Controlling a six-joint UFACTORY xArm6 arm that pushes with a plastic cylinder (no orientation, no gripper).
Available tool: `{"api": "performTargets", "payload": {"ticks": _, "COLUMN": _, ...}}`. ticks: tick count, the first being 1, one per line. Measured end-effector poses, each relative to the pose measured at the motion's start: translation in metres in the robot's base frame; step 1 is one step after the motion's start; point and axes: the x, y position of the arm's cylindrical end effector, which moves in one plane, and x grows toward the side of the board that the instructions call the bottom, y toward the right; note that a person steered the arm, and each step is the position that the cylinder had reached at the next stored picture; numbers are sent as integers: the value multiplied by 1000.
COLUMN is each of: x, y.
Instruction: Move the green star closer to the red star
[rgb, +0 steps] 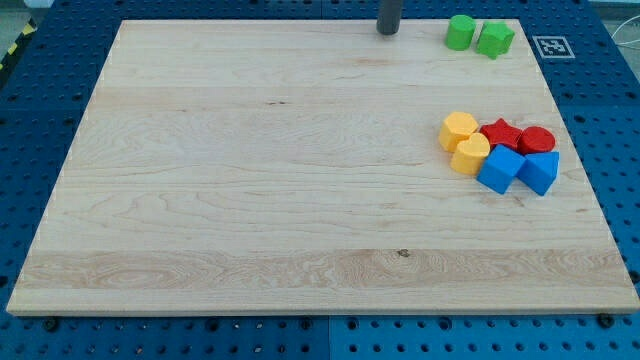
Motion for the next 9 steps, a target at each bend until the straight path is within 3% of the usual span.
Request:
{"api": "performTargets", "payload": {"ticks": 1, "x": -7, "y": 15}}
{"api": "performTargets", "payload": {"ticks": 3, "x": -1, "y": 100}}
{"api": "performTargets", "payload": {"ticks": 4, "x": 26, "y": 137}}
{"api": "performTargets", "payload": {"ticks": 6, "x": 63, "y": 151}}
{"api": "performTargets", "payload": {"ticks": 8, "x": 39, "y": 164}}
{"api": "performTargets", "payload": {"ticks": 9, "x": 53, "y": 189}}
